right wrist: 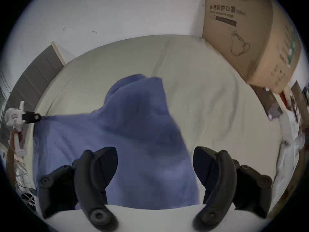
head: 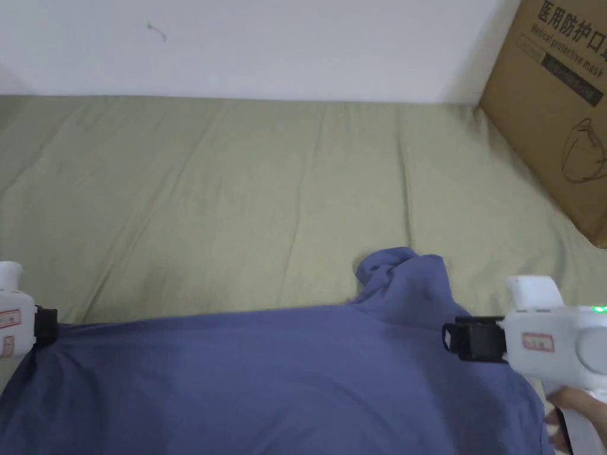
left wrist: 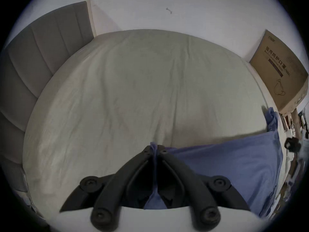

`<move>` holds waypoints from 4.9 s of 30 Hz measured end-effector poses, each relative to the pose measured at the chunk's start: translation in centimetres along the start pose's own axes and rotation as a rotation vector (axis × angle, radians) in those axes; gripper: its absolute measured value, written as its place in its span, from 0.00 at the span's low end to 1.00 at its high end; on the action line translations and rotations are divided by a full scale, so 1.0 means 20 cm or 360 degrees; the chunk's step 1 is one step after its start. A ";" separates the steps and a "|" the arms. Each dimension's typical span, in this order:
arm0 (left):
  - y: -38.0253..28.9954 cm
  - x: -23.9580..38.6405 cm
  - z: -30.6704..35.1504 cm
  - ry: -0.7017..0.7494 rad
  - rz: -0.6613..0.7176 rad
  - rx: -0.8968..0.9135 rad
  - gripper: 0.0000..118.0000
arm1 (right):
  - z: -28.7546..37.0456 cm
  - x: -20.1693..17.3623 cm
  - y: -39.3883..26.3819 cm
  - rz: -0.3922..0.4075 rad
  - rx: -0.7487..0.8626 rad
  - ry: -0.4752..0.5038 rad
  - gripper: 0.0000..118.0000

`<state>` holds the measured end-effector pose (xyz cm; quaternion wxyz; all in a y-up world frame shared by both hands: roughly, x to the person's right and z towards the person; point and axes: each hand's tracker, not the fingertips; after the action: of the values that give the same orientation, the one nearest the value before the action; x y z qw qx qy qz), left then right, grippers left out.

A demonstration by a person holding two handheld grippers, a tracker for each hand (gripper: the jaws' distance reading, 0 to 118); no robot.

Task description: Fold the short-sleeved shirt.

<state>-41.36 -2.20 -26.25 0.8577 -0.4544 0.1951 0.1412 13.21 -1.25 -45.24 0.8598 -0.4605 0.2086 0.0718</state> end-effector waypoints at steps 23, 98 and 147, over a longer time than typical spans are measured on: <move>-0.02 0.08 0.45 0.0015 -0.0097 0.0124 0.02 | 0.15 0.04 0.17 -0.0036 -0.0017 0.0019 0.01; 0.15 0.10 -0.26 0.0415 -0.0165 0.0014 0.02 | -0.32 -0.08 0.59 -0.0082 -0.0188 -0.0148 0.01; -1.54 -0.34 1.20 0.0015 0.0130 0.0201 0.00 | 1.06 -0.19 -1.35 -0.0134 -0.0015 -0.0010 0.00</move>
<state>-29.53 0.51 11.52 0.8771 -0.3918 0.2260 0.1615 24.54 1.21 -12.75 0.8606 -0.4726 0.1860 0.0381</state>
